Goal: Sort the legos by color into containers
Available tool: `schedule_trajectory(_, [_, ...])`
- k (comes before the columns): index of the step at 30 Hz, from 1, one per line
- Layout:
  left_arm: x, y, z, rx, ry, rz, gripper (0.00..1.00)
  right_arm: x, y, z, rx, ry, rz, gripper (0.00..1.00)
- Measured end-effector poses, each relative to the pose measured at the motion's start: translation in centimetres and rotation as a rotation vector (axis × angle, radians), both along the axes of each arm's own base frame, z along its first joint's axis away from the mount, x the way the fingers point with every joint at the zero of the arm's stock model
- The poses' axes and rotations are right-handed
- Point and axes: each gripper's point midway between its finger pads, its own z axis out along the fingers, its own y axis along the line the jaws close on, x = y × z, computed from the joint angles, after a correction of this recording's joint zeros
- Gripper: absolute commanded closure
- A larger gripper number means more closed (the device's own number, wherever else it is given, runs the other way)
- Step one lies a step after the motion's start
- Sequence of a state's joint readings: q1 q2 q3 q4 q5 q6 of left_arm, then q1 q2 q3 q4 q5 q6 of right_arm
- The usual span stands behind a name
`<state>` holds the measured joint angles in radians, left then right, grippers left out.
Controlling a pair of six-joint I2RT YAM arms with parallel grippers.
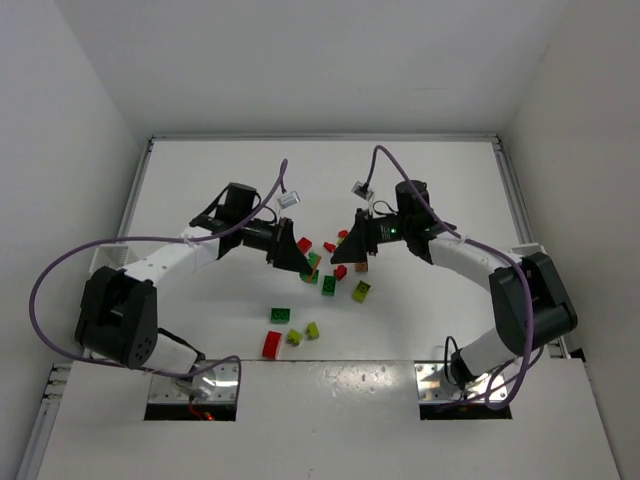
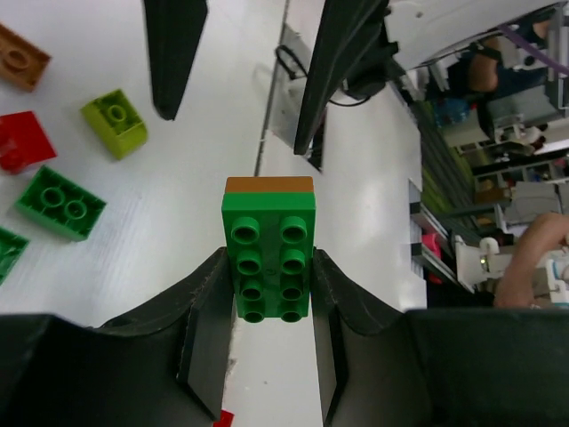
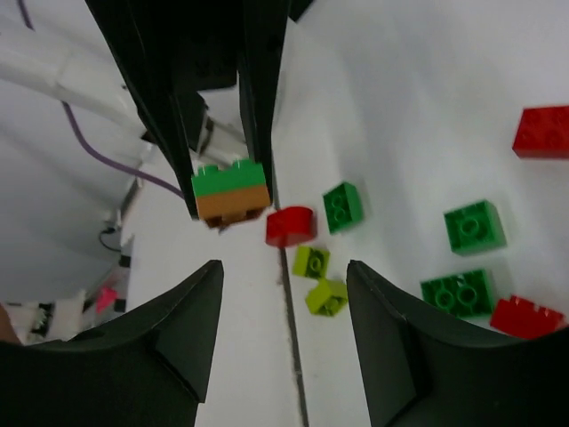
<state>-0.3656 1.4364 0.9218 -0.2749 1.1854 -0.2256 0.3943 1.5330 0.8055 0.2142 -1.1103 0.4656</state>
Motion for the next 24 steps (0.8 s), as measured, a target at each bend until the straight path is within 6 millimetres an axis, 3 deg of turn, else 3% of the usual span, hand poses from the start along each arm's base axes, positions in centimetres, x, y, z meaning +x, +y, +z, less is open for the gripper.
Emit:
schedule_trajectory(9, [-0.7, -0.1, 1.2, -0.073, 0.003, -0.053, 1.00, 0.5, 1.0, 2.9, 0.098, 0.040, 0.004, 0.36])
schedule_trajectory(24, [-0.8, -0.1, 1.4, -0.081, 0.003, -0.059, 1.00, -1.2, 2.6, 2.8, 0.101, 0.092, 0.057, 0.28])
